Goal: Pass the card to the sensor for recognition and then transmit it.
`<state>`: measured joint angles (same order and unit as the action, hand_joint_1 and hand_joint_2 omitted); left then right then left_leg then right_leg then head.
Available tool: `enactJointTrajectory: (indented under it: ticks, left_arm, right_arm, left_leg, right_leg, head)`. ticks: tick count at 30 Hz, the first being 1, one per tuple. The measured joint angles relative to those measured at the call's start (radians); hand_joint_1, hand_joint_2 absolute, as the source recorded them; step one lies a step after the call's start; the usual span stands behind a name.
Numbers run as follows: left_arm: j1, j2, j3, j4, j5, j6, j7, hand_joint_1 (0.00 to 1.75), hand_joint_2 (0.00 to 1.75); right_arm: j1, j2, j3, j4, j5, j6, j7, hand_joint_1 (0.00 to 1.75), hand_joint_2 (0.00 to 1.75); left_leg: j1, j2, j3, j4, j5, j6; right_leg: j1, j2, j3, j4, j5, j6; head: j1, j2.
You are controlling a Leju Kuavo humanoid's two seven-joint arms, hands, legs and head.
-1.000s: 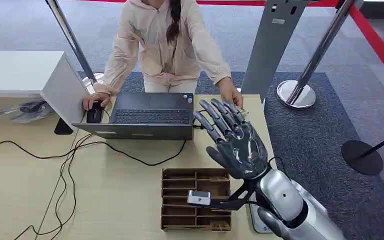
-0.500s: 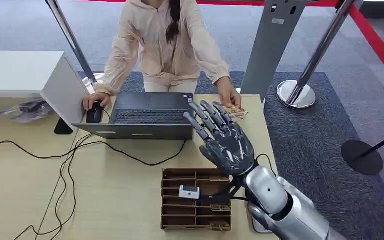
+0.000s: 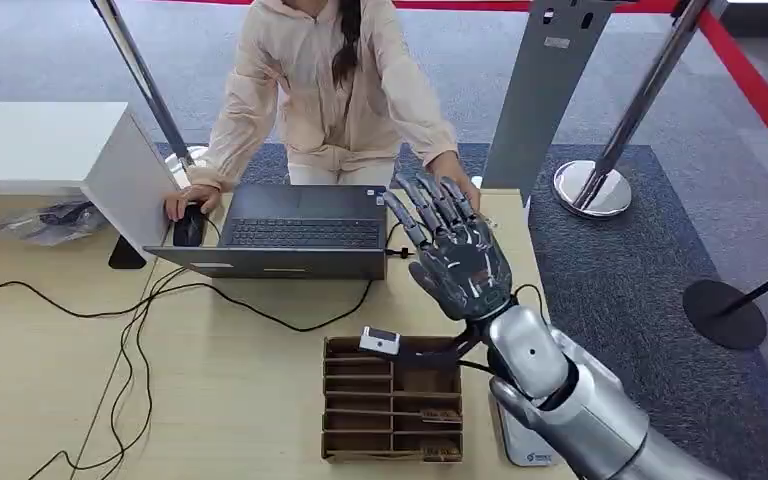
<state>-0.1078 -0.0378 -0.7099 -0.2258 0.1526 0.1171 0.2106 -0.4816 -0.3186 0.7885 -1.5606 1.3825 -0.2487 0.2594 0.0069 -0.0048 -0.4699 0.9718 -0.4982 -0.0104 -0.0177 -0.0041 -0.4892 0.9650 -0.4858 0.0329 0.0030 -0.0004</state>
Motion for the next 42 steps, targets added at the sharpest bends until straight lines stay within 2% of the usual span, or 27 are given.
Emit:
enactJointTrajectory:
  ticks: [2,10,16,30,36,42]
  left_arm:
    - [0.0,0.0,-0.003,0.0,0.0,0.0,0.0,0.0,0.0]
    - [0.0,0.0,-0.006,0.003,0.002,0.0,0.0,0.0,0.0]
    - [0.0,0.0,-0.006,0.004,0.003,0.0,0.0,0.0,0.0]
    - [-0.001,0.001,-0.023,0.006,0.01,0.002,0.001,0.0,0.0]
    - [-0.001,0.003,-0.024,0.006,0.019,0.001,0.001,0.0,0.0]
    - [-0.001,0.005,-0.027,0.006,0.027,0.002,0.004,0.0,0.0]
  right_arm:
    - [-0.003,0.002,-0.002,0.007,0.0,0.0,0.002,0.1,1.75]
    - [-0.004,0.008,-0.002,0.029,0.003,0.008,0.004,0.17,1.75]
    - [-0.004,0.008,-0.002,0.045,0.011,0.015,0.011,0.02,1.75]
    - [-0.009,0.008,-0.004,0.087,0.029,0.013,0.029,0.02,1.75]
    - [-0.01,0.006,-0.022,0.107,0.045,-0.005,0.066,0.05,1.75]
    - [-0.01,-0.003,-0.068,0.123,0.071,-0.056,0.115,0.09,1.75]
  left_leg:
    - [0.0,0.0,0.0,0.0,0.0,0.0]
    - [0.0,0.0,0.0,0.0,0.0,0.0]
    - [0.0,0.0,0.0,0.0,0.0,0.0]
    - [0.0,0.0,0.0,0.0,0.0,0.0]
    - [0.0,0.0,0.0,0.0,0.0,0.0]
    - [0.0,0.0,0.0,0.001,0.0,0.0]
  right_leg:
    - [0.0,0.0,0.0,0.0,0.0,0.0]
    - [0.0,0.0,0.0,0.0,0.0,0.0]
    - [0.0,0.0,0.0,0.0,0.0,0.0]
    - [0.0,0.0,-0.001,0.0,0.0,0.0]
    - [0.0,0.0,0.0,0.0,0.0,0.0]
    - [0.0,0.0,0.0,0.0,0.0,0.0]
  head:
    - [0.0,0.0]
    - [0.0,0.0]
    - [0.0,0.0]
    - [0.0,0.0]
    - [0.0,0.0]
    - [0.0,0.0]
